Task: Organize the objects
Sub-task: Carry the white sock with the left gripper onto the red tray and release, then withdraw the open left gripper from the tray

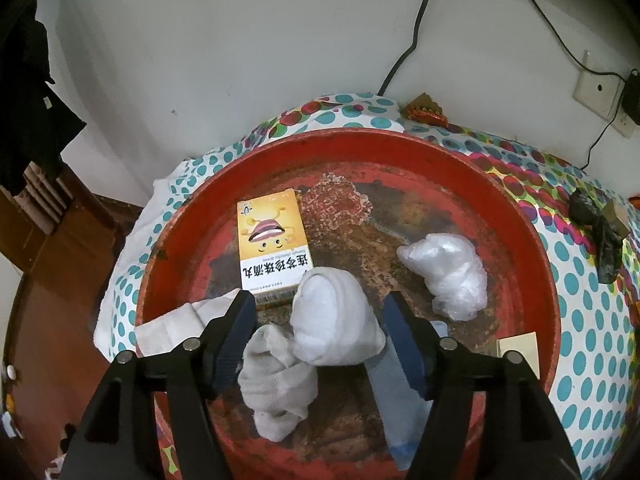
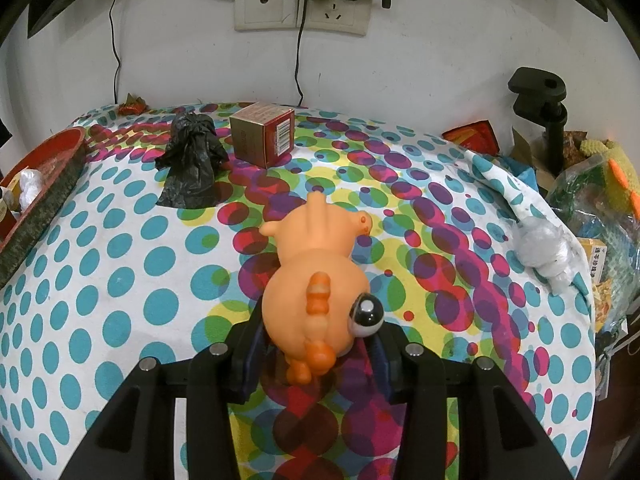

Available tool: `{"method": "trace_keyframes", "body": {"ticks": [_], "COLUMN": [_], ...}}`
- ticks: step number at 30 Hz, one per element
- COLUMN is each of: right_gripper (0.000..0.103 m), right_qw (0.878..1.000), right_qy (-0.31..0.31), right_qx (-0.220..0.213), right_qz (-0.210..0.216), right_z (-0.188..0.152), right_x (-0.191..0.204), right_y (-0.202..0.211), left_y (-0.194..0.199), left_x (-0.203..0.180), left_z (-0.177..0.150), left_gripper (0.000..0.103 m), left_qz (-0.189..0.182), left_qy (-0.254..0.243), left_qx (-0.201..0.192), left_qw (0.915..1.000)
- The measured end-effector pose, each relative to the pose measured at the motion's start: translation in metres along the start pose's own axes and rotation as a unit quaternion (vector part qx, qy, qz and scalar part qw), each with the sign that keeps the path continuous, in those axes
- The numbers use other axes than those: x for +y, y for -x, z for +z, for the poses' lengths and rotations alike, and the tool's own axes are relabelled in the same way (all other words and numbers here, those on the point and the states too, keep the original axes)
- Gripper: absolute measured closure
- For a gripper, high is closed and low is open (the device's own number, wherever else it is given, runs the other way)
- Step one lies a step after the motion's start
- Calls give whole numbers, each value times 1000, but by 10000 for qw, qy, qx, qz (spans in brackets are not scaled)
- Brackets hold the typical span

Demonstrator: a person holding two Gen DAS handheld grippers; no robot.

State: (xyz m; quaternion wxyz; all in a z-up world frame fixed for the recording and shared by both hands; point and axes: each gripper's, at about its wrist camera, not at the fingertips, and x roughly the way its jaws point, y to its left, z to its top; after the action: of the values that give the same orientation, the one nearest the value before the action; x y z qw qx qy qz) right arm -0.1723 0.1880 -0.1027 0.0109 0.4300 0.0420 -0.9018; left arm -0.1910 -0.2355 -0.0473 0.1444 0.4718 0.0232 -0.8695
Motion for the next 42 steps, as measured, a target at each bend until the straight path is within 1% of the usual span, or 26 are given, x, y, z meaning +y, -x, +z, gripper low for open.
{"method": "trace_keyframes", "body": {"ticks": [6, 8, 11, 14, 15, 17, 19, 21, 23, 26, 30, 32, 35, 39, 42], "right_gripper": [58, 58, 58, 58, 58, 58, 58, 58, 58, 59, 60, 61, 61, 61, 61], "right_qw": [10000, 10000, 10000, 10000, 10000, 10000, 10000, 10000, 10000, 9999, 9999, 9999, 9997, 9995, 9995], "right_qy": [11, 16, 10, 19, 20, 15, 9, 16, 23, 63, 53, 48, 18, -192, -177], "right_qx": [0, -2, -1, -1, -2, -1, -1, -2, -4, -15, -39, -56, -73, -42, -92], "right_qz": [-15, -21, -22, -24, -24, -19, -14, -24, -31, -77, -76, -111, -224, -242, -238], "right_z": [1, 1, 1, 1, 1, 1, 1, 1, 0, 1, 1, 1, 2, 4, 9], "right_x": [-2, -1, 0, 0, 0, 0, -1, -1, 0, 0, -3, -3, -7, -6, 3], "right_y": [0, 0, 0, 0, 0, 0, 0, 0, 0, 0, 0, 0, -1, 0, 6], "left_y": [9, 15, 24, 36, 40, 46, 52, 57, 61, 64, 67, 67, 64, 57, 55], "left_x": [3, 4, 5, 8, 9, 10, 10, 9, 9, 15, 29, 33, 37, 39, 42], "left_z": [-4, -7, -13, -25, -30, -39, -51, -64, -75, -88, -99, -101, -102, -103, -104], "left_gripper": [34, 32, 27, 24, 21, 16, 15, 12, 12, 10, 8, 6, 5, 5, 5], "left_qz": [1, 9, -11, -30, -36, 52, 112, 246, 339, 429, 464, 415, 332, 344, 340], "left_qy": [-8, -20, 21, 108, 125, 111, 59, -55, -180, -204, 24, 133, 227, 156, 190], "left_qx": [-93, -187, -298, -439, -508, -570, -645, -721, -756, -780, -806, -827, -800, -736, -733], "left_qw": [10000, 9998, 9996, 9990, 9986, 9983, 9978, 9971, 9964, 9958, 9957, 9956, 9960, 9966, 9965]}}
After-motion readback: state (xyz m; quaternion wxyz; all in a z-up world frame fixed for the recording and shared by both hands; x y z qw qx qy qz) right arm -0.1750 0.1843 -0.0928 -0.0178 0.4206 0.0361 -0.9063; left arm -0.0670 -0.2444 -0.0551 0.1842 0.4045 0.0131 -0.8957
